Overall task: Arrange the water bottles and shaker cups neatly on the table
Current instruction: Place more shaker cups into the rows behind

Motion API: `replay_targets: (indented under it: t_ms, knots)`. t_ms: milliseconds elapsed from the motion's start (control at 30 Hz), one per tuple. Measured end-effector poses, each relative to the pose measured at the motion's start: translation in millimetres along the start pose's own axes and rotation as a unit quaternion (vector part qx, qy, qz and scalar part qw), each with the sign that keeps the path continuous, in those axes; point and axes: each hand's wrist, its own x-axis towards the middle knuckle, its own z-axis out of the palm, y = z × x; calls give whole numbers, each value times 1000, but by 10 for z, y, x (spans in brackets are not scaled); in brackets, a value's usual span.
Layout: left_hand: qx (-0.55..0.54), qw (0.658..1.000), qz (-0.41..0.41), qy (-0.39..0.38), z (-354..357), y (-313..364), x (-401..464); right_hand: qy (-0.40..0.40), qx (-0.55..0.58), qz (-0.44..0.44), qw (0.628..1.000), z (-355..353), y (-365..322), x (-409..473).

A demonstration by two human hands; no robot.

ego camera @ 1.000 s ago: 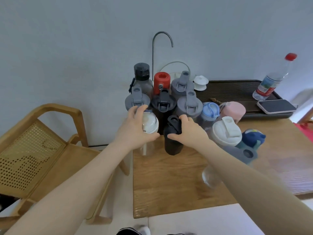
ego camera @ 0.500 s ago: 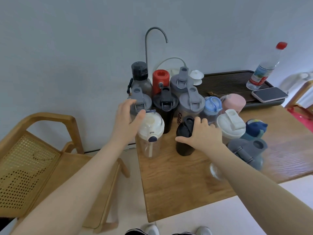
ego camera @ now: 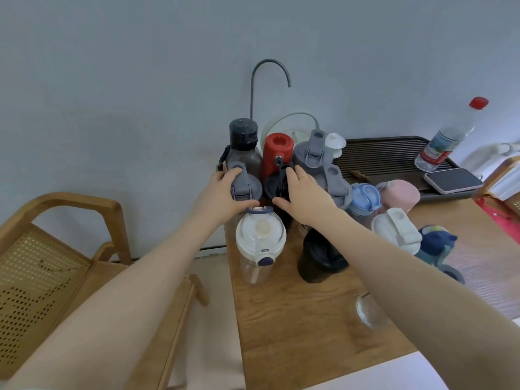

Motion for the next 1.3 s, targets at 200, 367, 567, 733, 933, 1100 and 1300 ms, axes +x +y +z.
replay_targets:
  t_ms: [200, 367, 567, 733, 933, 1100, 1300]
  knots:
    - [-24, 999, 26, -21, -27, -27, 35, -20, 16, -29, 999, -11, 86, 28]
    - [-33, 997, 51, -36, -41, -42, 15, -16, 17, -44, 999, 7, 163, -33]
    - [-46, 996, 75, 32, -107, 144, 30, 154, 67, 39, 985, -129, 557, -92]
    - [45, 988, 135, 61, -107, 511, 208, 120, 133, 87, 980, -346, 732, 262]
    - [198, 964, 175, -38, 144, 799, 685, 49, 166, 129, 976, -456, 710, 785]
    - [245, 962, 103, -54, 282, 793, 847, 13, 199, 105, 974, -448, 758, 951]
    - [244, 964, 95, -49, 312, 801, 823, -10, 211, 61, 975, -469, 847, 978]
